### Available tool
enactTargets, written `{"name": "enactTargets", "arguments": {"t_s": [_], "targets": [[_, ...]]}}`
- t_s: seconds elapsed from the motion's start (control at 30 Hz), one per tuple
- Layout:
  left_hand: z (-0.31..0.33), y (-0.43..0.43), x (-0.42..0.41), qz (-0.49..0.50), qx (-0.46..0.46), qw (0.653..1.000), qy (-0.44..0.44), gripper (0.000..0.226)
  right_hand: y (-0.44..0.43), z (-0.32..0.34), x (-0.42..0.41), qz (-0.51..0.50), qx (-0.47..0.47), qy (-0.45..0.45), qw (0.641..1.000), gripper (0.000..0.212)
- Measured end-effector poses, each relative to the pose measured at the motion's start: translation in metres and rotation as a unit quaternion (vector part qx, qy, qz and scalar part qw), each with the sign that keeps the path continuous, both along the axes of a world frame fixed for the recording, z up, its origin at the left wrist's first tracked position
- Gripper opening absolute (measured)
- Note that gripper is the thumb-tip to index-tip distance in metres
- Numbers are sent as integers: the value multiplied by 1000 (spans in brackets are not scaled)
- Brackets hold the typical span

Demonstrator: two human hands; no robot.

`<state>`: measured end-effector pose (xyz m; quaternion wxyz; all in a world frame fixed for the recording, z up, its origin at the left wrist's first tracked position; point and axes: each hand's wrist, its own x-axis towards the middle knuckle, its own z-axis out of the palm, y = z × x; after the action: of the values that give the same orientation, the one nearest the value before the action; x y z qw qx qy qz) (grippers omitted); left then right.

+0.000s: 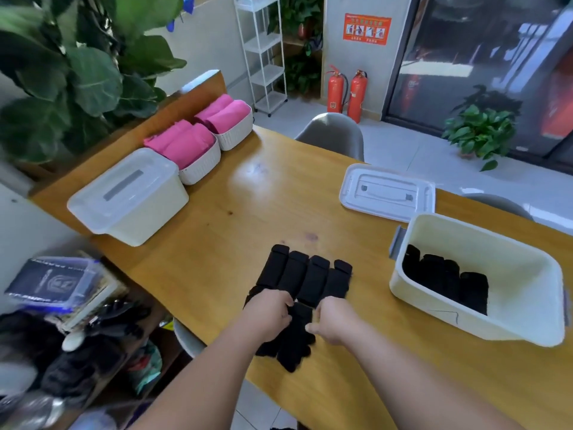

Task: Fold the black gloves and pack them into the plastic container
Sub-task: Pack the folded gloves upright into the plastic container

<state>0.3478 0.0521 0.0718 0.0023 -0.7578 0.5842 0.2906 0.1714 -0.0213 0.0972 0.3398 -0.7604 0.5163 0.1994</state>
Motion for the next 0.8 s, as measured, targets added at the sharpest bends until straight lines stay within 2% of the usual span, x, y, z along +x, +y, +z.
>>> {"name": "enactTargets", "arguments": {"t_s": [0.2,0.37,0.53,0.67,0.8], "targets": [[-9,14,-9,-14,29,998,-47,31,24,-33,10,-106,14,-56,993,29],[-8,19,-18,38,8,999,-6,38,33,-44,6,-198,36,-98,975,32],[-3,16,-20,102,-7,988,113,37,27,-44,-15,-262,84,-168,947,31],[13,-3,-20,138,1,962,237,41,14,-18,-39,-276,82,-233,929,28],[40,-30,-30,134,20,933,334,43,0,21,-67,-295,122,-325,890,26]]}}
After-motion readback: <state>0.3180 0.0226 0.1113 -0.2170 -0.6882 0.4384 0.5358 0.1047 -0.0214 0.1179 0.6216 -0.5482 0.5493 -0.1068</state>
